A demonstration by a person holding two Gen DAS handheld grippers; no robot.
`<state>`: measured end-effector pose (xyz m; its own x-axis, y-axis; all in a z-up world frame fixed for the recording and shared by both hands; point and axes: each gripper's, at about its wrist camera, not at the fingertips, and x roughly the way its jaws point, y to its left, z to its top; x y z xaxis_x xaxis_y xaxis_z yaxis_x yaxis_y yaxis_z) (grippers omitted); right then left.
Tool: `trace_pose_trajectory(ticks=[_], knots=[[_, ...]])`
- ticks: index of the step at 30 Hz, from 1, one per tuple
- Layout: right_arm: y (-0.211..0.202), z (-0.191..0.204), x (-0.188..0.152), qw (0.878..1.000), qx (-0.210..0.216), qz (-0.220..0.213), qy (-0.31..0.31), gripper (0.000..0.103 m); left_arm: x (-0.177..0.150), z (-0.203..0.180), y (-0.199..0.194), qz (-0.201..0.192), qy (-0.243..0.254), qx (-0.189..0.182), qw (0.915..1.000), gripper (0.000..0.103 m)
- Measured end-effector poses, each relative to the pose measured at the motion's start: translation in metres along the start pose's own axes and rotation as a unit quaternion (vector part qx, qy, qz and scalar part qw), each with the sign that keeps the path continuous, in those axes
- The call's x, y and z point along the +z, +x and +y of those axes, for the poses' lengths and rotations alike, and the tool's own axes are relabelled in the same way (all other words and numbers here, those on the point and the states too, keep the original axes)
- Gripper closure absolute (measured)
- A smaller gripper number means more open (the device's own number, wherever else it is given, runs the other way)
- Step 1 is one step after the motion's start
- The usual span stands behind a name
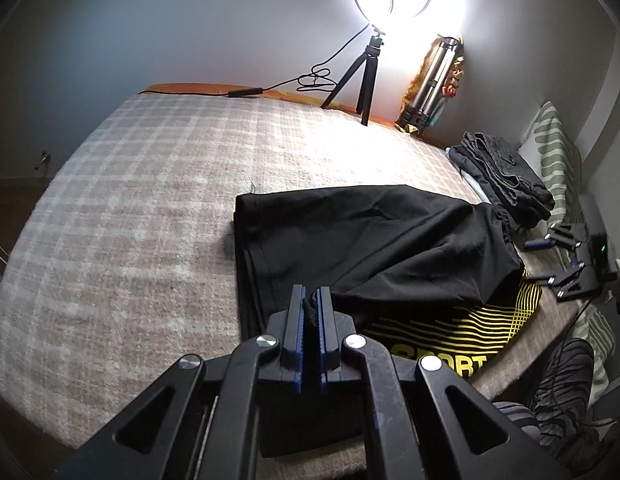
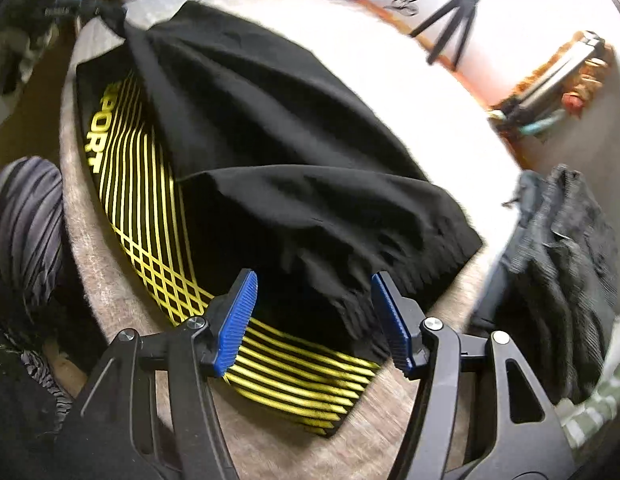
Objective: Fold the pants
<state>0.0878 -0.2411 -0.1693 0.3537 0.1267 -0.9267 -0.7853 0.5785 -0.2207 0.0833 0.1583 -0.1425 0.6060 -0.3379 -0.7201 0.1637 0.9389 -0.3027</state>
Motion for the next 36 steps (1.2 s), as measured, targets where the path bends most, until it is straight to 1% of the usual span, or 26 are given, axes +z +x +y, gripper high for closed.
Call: trace_pose_trajectory(ticks=[3, 4, 6, 7, 8, 9, 11, 14, 16, 19, 20, 22, 26, 29, 31, 34, 36], knots=[[0.024, 0.009, 0.001, 0.999, -0.029, 0.030, -0.031, 0.041, 0.002, 0.005, 0.002, 0.003, -0.010, 0.001, 0.9999, 0.100], [0.025, 0.008, 0.001, 0.999, -0.031, 0.021, -0.034, 0.041, 0.003, 0.006, 0.002, 0.004, -0.011, 0.001, 0.9999, 0.100], [0.024, -0.001, 0.002, 0.999, -0.029, 0.025, -0.022, 0.043, 0.004, 0.008, 0.003, 0.004, -0.012, 0.002, 0.9999, 0.100], [0.024, -0.004, 0.003, 0.999, -0.035, 0.030, -0.020, 0.066, 0.005, 0.008, 0.003, 0.005, -0.011, 0.003, 0.9999, 0.100], [0.025, -0.007, 0.003, 0.998, -0.046, 0.040, -0.020, 0.100, 0.006, 0.007, 0.003, 0.005, -0.010, 0.004, 0.9999, 0.100], [0.025, -0.009, 0.004, 0.997, -0.057, 0.047, -0.022, 0.099, 0.007, 0.007, 0.003, 0.004, -0.010, 0.004, 0.9999, 0.100], [0.013, -0.011, 0.004, 0.997, -0.060, 0.041, -0.024, 0.099, 0.008, 0.005, 0.000, 0.001, -0.007, 0.004, 1.0000, 0.100], [-0.021, -0.007, 0.002, 0.998, -0.057, 0.011, -0.026, 0.099, 0.007, 0.000, -0.009, -0.005, 0.000, 0.000, 1.0000, 0.100], [-0.044, -0.004, -0.003, 0.998, -0.056, -0.001, -0.025, 0.099, 0.002, -0.004, -0.015, -0.005, 0.005, -0.001, 1.0000, 0.100], [-0.061, 0.006, -0.016, 0.998, -0.061, 0.000, -0.035, 0.099, -0.013, -0.006, -0.021, 0.000, 0.007, -0.004, 1.0000, 0.100], [-0.063, 0.009, -0.021, 0.998, -0.051, 0.007, -0.033, 0.099, -0.020, -0.006, -0.023, 0.003, 0.005, -0.006, 1.0000, 0.100], [-0.061, 0.013, -0.028, 0.999, -0.039, 0.015, -0.034, 0.099, -0.030, -0.006, -0.023, 0.010, 0.007, -0.005, 0.9999, 0.100], [-0.048, 0.028, -0.039, 0.998, -0.031, 0.035, -0.049, 0.099, -0.055, 0.002, -0.013, 0.049, -0.008, -0.017, 0.9986, 0.100], [-0.032, 0.039, -0.041, 0.995, -0.033, 0.054, -0.073, 0.099, -0.067, 0.004, -0.012, 0.063, -0.016, -0.011, 0.9978, 0.100], [-0.022, 0.042, -0.042, 0.994, -0.030, 0.064, -0.078, 0.099, -0.072, 0.003, -0.016, 0.072, -0.011, -0.003, 0.9974, 0.099], [-0.010, 0.039, -0.041, 0.994, -0.029, 0.076, -0.066, 0.099, -0.073, 0.003, -0.023, 0.071, 0.005, 0.014, 0.9973, 0.098], [-0.005, 0.034, -0.040, 0.995, -0.008, 0.090, -0.050, 0.099, -0.073, 0.007, -0.024, 0.082, 0.001, 0.022, 0.9964, 0.096]])
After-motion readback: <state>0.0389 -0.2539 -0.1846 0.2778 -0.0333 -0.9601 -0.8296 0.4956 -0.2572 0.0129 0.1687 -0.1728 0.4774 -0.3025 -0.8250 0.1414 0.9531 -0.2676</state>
